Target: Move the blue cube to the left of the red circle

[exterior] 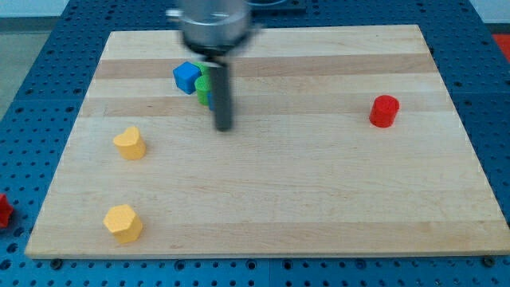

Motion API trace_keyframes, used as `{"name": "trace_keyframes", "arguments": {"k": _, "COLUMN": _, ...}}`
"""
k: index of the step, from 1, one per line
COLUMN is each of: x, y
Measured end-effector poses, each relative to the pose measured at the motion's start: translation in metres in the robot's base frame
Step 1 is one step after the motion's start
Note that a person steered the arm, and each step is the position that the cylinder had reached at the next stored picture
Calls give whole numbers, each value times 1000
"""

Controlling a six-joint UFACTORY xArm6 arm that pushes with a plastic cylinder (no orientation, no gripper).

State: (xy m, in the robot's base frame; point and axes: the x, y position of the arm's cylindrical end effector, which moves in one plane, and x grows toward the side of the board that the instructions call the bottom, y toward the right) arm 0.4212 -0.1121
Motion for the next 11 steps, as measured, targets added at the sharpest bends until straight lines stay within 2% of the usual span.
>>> {"name": "trace_keyframes", "arguments": {"k": 1, "x": -29, "y": -23}}
{"name": "trace_keyframes", "arguments": {"k": 2, "x": -94, "y": -39}}
{"name": "trace_keyframes", "arguments": {"k": 3, "x": -114, "y": -73}}
{"name": "trace_keyframes", "arguments": {"k": 4, "x": -150, "y": -63}}
{"name": "trace_keyframes", "arguments": {"k": 5, "x": -137, "y": -43}}
{"name": "trace_keyframes", "arguments": {"k": 6, "x": -76, "y": 3}}
{"name": "trace_keyframes", "arguments": {"k": 8, "x": -54, "y": -7}}
{"name": "trace_keyframes", "arguments": {"k": 9, "x": -45, "y": 30}}
{"name": "trace_keyframes", "arguments": {"k": 10, "x": -27, "y": 92}}
{"name": "trace_keyframes", "arguments": {"k": 11, "x": -23, "y": 90}}
